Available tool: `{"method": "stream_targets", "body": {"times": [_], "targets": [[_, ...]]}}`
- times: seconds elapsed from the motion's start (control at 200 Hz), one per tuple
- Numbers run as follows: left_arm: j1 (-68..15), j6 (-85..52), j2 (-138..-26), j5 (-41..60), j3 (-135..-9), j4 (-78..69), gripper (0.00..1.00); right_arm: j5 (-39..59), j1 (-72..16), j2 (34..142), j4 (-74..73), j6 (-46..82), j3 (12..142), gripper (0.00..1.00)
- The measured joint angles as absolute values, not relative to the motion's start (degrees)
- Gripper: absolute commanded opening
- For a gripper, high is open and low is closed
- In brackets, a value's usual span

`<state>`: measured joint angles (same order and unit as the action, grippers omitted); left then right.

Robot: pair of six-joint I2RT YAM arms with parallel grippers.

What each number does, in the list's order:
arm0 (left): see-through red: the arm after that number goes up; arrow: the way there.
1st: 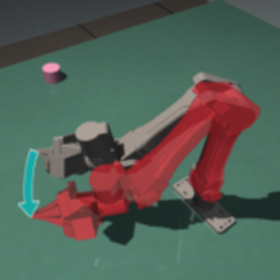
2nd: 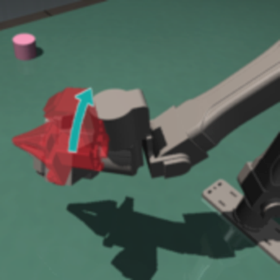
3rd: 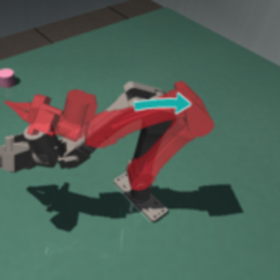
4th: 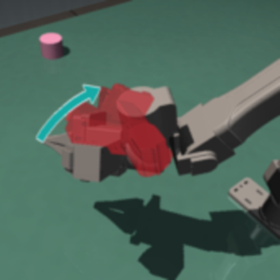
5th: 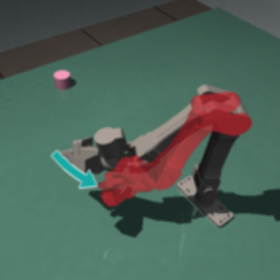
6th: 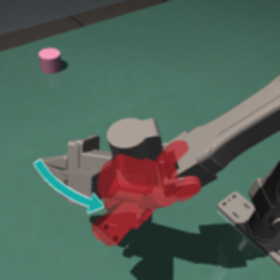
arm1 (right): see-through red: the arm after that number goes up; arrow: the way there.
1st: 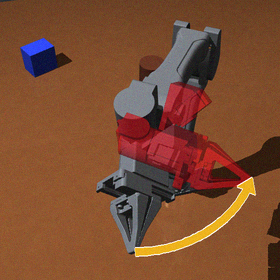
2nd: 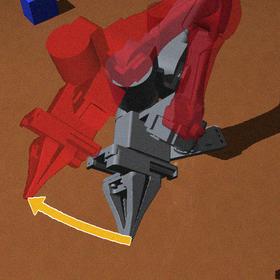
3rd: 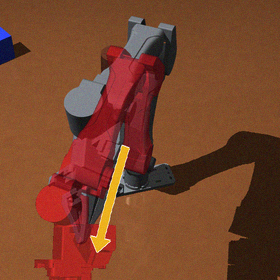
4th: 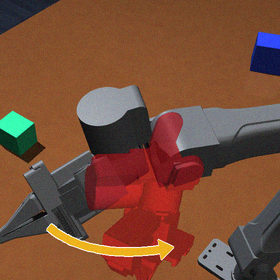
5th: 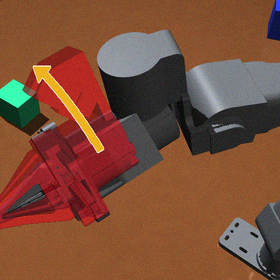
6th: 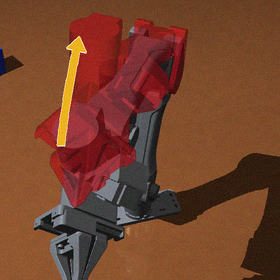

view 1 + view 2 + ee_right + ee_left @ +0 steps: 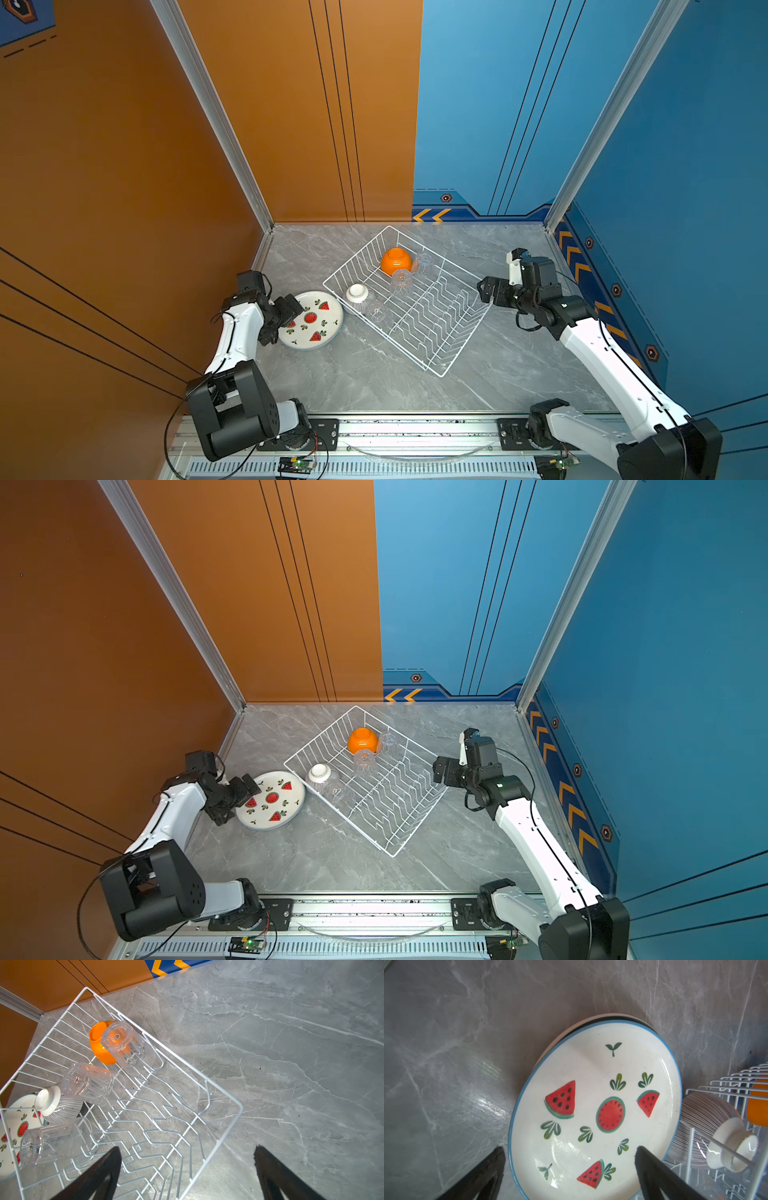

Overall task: Unload the mixed dishes from the dish rack
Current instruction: 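Lower the watermelon plate onto the plate stack and open the left gripper, then reach the right gripper toward the rack while the left lifts off the stack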

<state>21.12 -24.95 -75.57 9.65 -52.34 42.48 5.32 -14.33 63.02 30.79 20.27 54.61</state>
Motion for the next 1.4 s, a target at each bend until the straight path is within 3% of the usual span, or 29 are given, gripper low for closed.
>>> {"method": "stream_targets", "body": {"times": [0.415,0.766,0.991,1.181,1.401], "targets": [[19.97,-25.08,-70.63,7.2,-53.93,43.22,0.98,3.68,-15.7,70.87,34.13,16.25,60.95,1.0],[11.4,-26.3,-52.84,14.79,-50.81,35.88,0.98,4.23,-17.47,84.66,34.46,13.32,70.46,0.99],[4.91,-26.52,-51.7,20.8,-49.17,30.39,0.98,0.47,-20.34,91.53,34.54,11.77,74.56,0.95],[1.61,-25.41,-52.21,23.4,-49.17,29.56,0.98,-4.71,-21.12,96.97,34.54,11.79,77.43,0.88],[1.15,-25.3,-47.66,23.68,-47.55,28.8,0.98,-10.13,-21.23,102.89,34.5,11.94,79.75,0.64]]}}
